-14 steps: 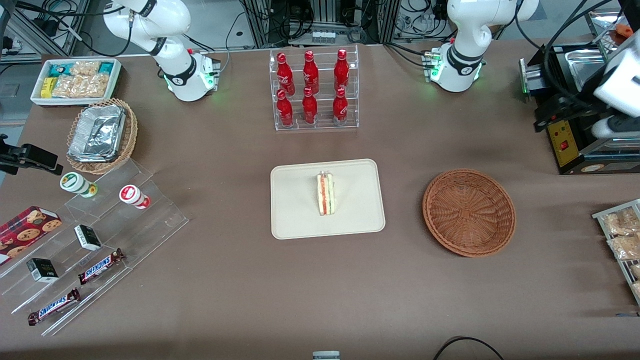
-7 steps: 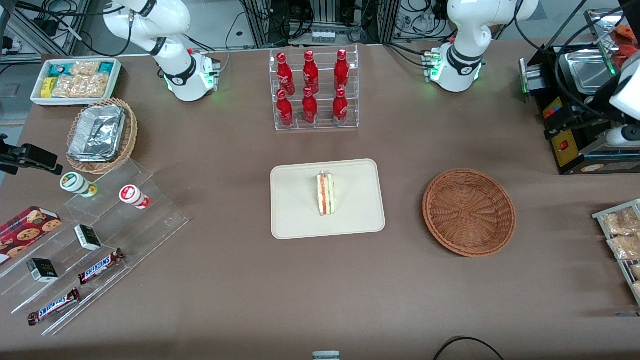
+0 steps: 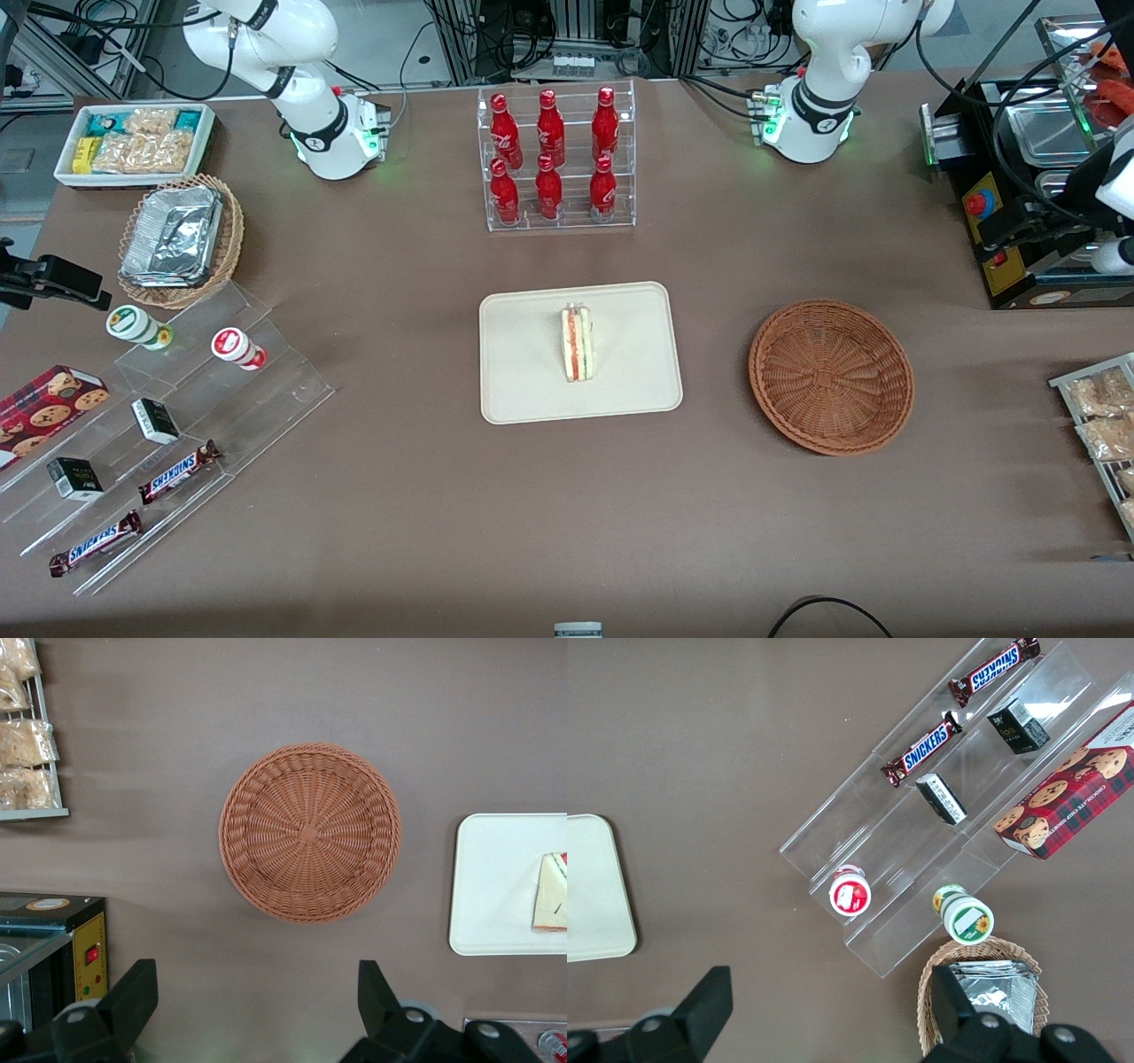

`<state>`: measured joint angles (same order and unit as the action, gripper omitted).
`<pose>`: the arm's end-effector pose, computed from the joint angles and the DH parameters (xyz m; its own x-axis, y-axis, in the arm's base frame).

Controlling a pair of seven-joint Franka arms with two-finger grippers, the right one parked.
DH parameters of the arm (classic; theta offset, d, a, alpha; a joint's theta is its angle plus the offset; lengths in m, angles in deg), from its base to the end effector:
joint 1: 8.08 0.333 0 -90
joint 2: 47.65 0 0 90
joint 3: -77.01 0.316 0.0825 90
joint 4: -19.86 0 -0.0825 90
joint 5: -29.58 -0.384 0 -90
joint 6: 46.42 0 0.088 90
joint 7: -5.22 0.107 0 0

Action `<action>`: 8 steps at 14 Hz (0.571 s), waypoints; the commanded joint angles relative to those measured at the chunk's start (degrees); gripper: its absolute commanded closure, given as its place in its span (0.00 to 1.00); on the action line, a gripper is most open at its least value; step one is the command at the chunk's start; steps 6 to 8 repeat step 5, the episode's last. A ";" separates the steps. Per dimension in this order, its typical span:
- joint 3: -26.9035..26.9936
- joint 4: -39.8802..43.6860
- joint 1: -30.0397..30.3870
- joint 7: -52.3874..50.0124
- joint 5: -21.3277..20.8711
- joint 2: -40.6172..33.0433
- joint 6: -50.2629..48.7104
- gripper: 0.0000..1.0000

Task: Place sandwich from basket to tray

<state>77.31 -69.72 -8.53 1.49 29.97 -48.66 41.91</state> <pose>0.5463 -0.0021 0.6351 0.9981 0.0622 -0.0046 0.0623 -0.9980 0.0066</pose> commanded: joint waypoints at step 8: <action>-0.30 2.57 1.59 3.56 -0.12 1.27 -0.44 0.00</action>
